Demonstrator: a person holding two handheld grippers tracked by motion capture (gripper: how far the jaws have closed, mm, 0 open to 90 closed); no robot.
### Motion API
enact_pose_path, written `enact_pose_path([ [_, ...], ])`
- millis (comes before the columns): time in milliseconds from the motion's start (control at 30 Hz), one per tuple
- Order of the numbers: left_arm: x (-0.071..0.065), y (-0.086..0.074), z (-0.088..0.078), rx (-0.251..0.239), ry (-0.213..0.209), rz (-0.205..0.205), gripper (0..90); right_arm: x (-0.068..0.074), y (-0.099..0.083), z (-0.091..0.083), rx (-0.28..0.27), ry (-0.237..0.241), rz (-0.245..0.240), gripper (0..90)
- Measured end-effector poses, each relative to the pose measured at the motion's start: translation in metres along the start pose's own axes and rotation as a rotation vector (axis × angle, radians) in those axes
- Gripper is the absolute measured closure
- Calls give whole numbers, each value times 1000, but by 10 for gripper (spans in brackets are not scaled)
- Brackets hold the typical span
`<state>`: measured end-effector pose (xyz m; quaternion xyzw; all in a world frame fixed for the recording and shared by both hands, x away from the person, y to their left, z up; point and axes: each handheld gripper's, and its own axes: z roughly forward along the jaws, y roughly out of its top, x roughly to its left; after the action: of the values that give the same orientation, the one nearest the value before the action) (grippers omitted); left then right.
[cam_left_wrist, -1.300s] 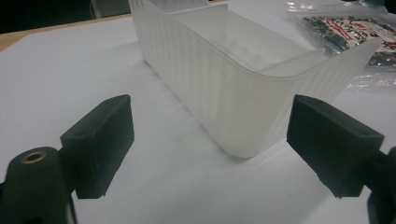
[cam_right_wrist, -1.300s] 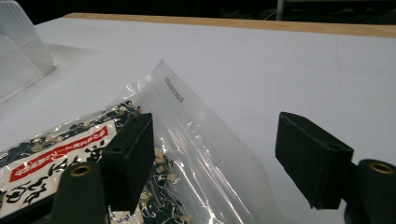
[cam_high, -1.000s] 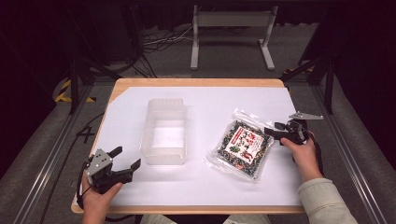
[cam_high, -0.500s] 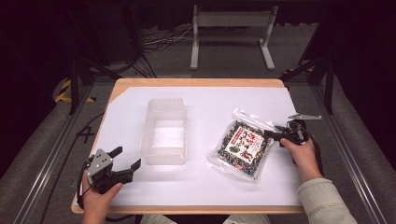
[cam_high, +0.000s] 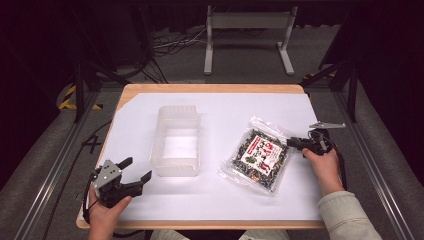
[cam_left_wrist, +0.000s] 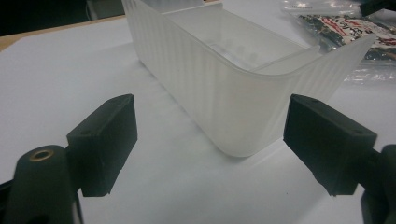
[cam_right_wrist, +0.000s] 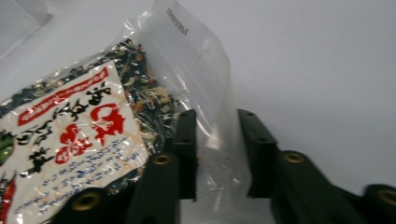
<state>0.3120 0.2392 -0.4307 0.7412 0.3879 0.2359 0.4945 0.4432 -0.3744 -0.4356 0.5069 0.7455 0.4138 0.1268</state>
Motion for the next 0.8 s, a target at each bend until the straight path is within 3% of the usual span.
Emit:
enact_pose_path([
  [267, 2, 0, 0, 11, 2, -16, 159, 3, 1, -3, -7, -15, -12, 874],
  [533, 3, 2, 0, 13, 5, -30, 140, 7, 6, -10, -37, -20, -26, 900],
  [733, 2, 6, -1, 56, 5, -30, 125, 12, 15, -22, -84, -14, -35, 900],
  [800, 1, 8, -2, 79, 12, -13, 123, 15, 20, -28, -102, -9, -44, 900],
])
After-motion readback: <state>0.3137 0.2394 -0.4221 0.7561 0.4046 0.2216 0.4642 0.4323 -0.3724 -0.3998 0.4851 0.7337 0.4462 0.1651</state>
